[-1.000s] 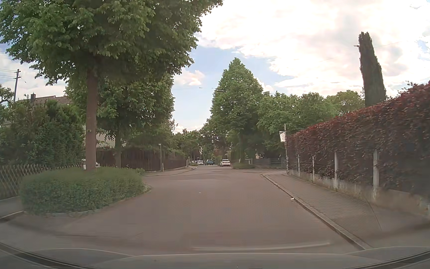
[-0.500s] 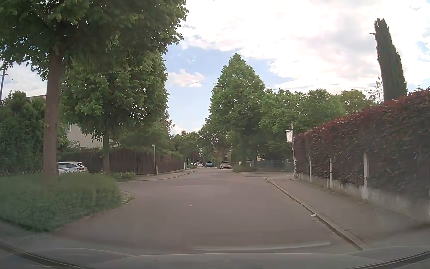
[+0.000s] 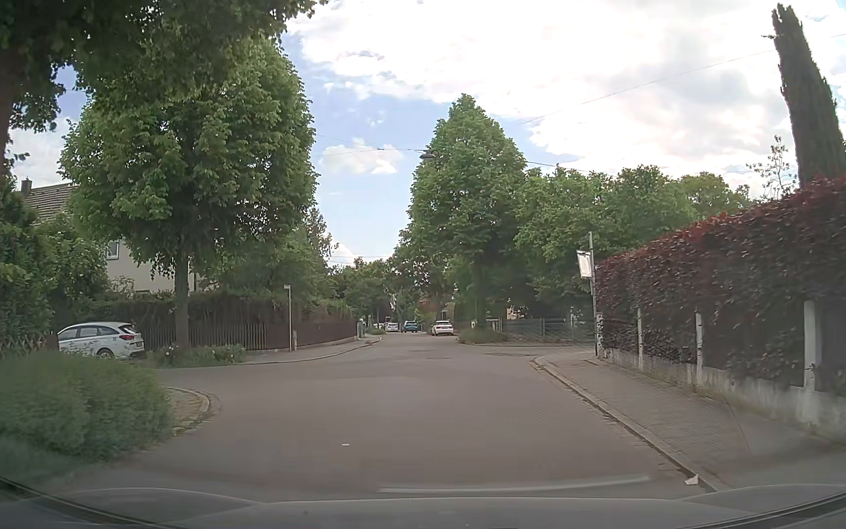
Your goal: Follow the waypoints while adhering to traffic rules and regulations
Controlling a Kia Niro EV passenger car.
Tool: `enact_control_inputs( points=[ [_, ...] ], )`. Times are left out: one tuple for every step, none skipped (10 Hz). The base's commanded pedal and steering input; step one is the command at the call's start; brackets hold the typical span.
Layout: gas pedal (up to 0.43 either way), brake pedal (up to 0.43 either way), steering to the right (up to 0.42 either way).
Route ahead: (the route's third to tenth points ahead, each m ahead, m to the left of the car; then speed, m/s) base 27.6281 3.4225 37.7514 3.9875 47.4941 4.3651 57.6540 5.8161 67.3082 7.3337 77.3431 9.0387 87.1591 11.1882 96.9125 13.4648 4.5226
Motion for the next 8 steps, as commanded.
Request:
enact_control_inputs(
  points=[
    [0.0,0.018,-0.003],
    [0.0,0.018,-0.003],
    [0.0,0.018,-0.003],
    [0.0,0.018,-0.003],
    [0.02,0.018,-0.003],
    [0.02,0.018,-0.004],
    [0.008,0.018,-0.006],
    [0.0,0.018,-0.009]
  ],
)
